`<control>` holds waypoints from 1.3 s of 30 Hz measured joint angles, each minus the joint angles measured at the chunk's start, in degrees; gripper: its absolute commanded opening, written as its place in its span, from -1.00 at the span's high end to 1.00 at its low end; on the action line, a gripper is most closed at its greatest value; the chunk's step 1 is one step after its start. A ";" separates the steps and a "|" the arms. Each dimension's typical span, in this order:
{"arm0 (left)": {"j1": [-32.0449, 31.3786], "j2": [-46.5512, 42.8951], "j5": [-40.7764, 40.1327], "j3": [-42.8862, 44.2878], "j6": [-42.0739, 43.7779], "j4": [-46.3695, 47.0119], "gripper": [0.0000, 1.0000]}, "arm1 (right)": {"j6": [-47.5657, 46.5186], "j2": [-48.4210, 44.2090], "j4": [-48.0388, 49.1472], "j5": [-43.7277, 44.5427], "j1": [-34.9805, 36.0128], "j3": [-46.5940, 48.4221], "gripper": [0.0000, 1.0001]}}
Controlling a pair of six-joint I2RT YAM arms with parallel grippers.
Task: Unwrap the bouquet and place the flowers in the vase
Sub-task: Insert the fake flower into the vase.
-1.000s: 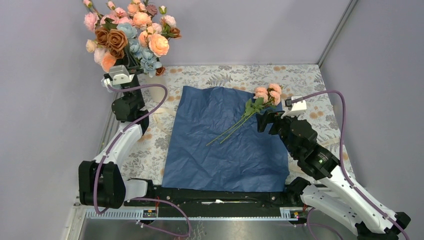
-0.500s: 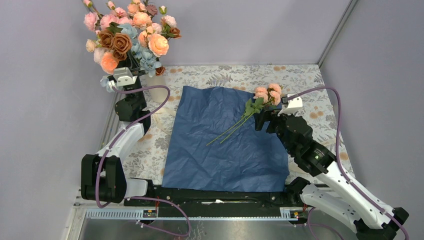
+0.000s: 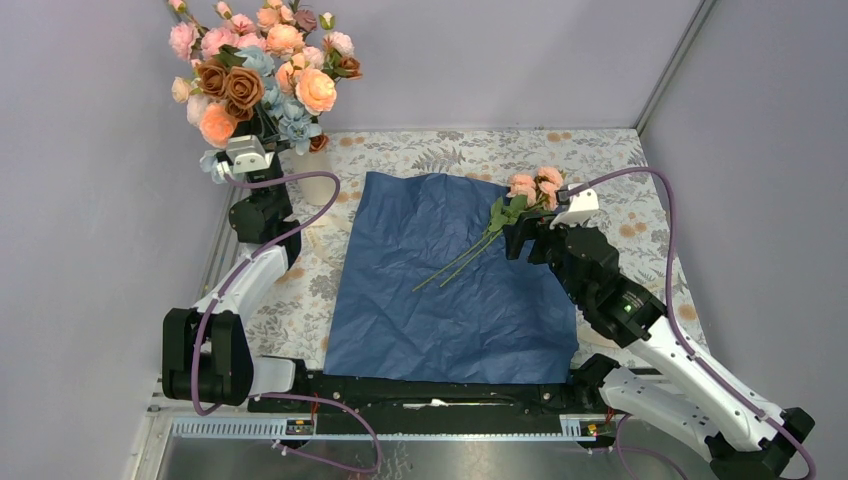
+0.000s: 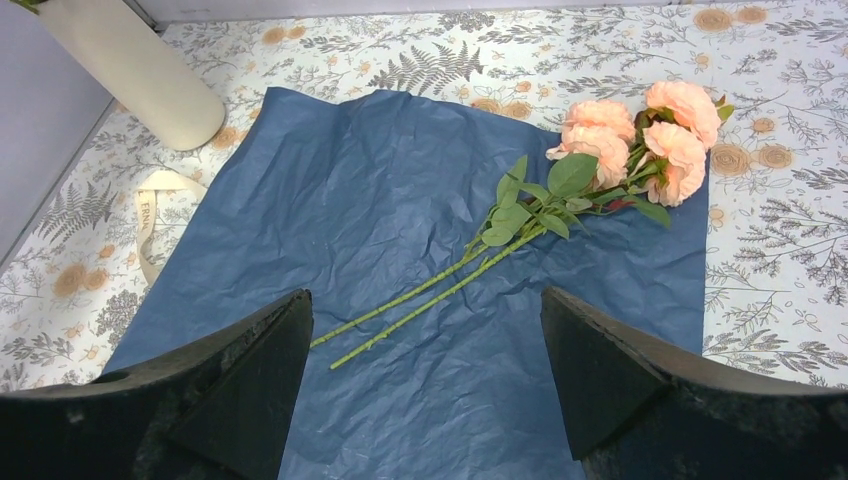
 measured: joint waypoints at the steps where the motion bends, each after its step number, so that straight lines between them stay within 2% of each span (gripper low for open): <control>1: 0.00 0.00 0.04 0.00 0.00 0.00 1.00 | 0.02 0.09 0.00 -0.02 -0.04 0.02 -0.80; 39: 0.90 1.25 2.23 0.68 0.22 1.29 1.00 | 1.46 4.94 1.77 -4.04 -0.96 1.68 -0.76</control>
